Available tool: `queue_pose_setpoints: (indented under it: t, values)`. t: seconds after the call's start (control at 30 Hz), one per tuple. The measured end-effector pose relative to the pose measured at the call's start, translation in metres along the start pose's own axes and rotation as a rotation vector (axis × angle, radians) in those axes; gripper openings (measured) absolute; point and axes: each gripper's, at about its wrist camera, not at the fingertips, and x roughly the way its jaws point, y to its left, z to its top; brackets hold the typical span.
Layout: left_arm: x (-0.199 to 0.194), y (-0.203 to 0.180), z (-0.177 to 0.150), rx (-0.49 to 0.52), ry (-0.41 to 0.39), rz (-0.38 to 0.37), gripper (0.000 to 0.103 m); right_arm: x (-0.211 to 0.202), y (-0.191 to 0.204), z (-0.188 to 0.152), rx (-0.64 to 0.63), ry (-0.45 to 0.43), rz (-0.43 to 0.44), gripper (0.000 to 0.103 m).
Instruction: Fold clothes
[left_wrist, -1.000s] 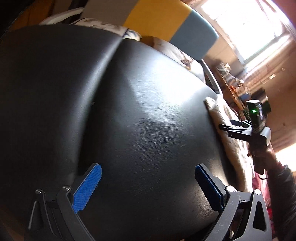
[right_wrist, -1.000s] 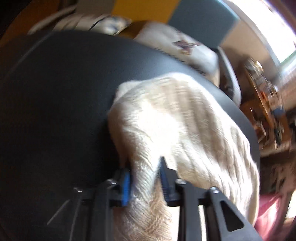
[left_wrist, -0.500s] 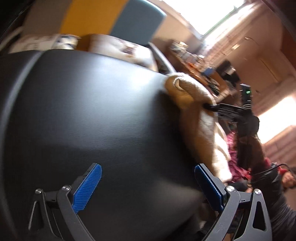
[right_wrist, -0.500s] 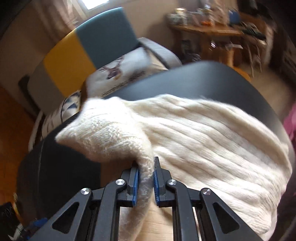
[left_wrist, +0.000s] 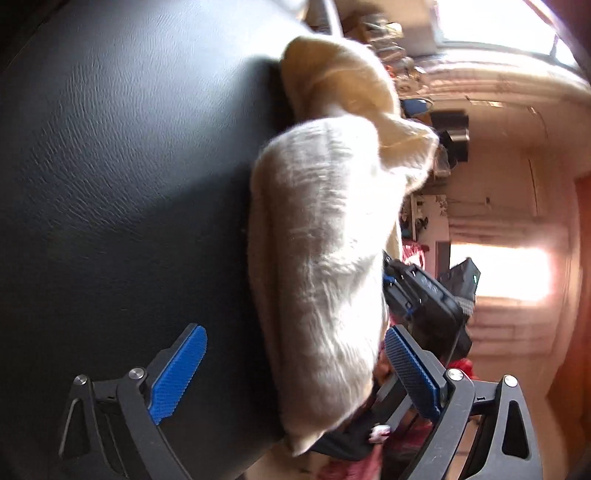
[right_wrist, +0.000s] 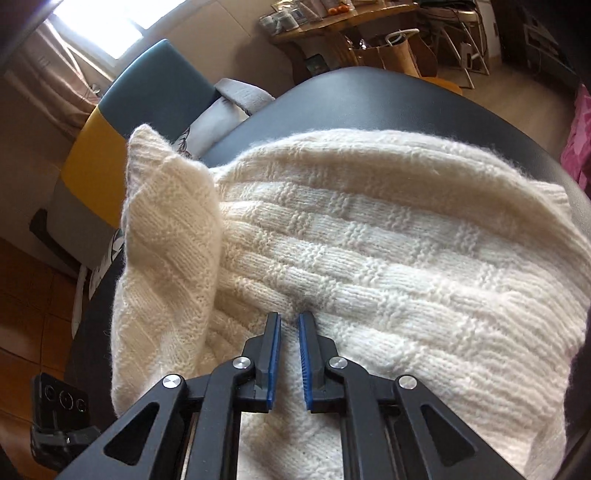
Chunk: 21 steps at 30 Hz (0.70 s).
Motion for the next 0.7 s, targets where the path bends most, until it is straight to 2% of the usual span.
queue_pose_setpoints:
  t: [0.03,0.07,0.1,0.13,0.17,0.3,0.4,0.43,0.5,0.57,0.63,0.7]
  values:
    - [0.0,-0.001,0.002,-0.019,0.003,-0.013,0.092,0.001,0.003,0.0,-0.007,-0.004,-0.002,0.01]
    - [0.001,0.0,0.004,-0.044,0.01,-0.025,0.082,0.003,0.007,-0.001,-0.01,-0.006,-0.003,0.01]
    - [0.003,0.001,0.005,-0.064,0.022,-0.038,0.066,0.004,0.01,-0.001,-0.012,-0.009,-0.004,0.01]
    - [0.006,0.001,0.005,-0.082,0.034,-0.051,0.058,0.004,0.014,-0.001,-0.016,-0.01,-0.005,0.01]
    - [0.008,0.001,0.005,-0.091,0.039,-0.052,0.046,0.004,0.017,-0.002,-0.02,-0.01,-0.008,0.011]
    - [0.01,-0.004,0.005,-0.113,0.017,-0.045,0.026,-0.012,0.036,-0.008,-0.066,-0.035,-0.026,0.013]
    - [-0.005,-0.009,0.008,-0.098,-0.028,-0.041,0.019,-0.029,0.056,-0.025,-0.188,-0.02,-0.08,0.02]
    - [-0.015,-0.015,0.011,-0.074,-0.053,-0.031,0.018,-0.033,0.054,-0.031,-0.219,-0.006,-0.107,0.026]
    - [-0.035,-0.027,0.017,-0.033,-0.089,-0.035,0.017,-0.047,0.038,-0.051,-0.258,0.032,-0.134,0.027]
    - [-0.067,-0.047,0.024,0.032,-0.151,-0.038,0.016,-0.049,0.027,-0.075,-0.25,0.08,-0.12,0.027]
    - [-0.094,-0.069,0.028,0.093,-0.201,-0.046,0.014,-0.04,0.023,-0.088,-0.236,0.107,-0.07,0.027]
    - [-0.114,-0.093,0.028,0.165,-0.237,-0.012,0.012,-0.032,0.041,-0.106,-0.26,0.12,-0.066,0.027]
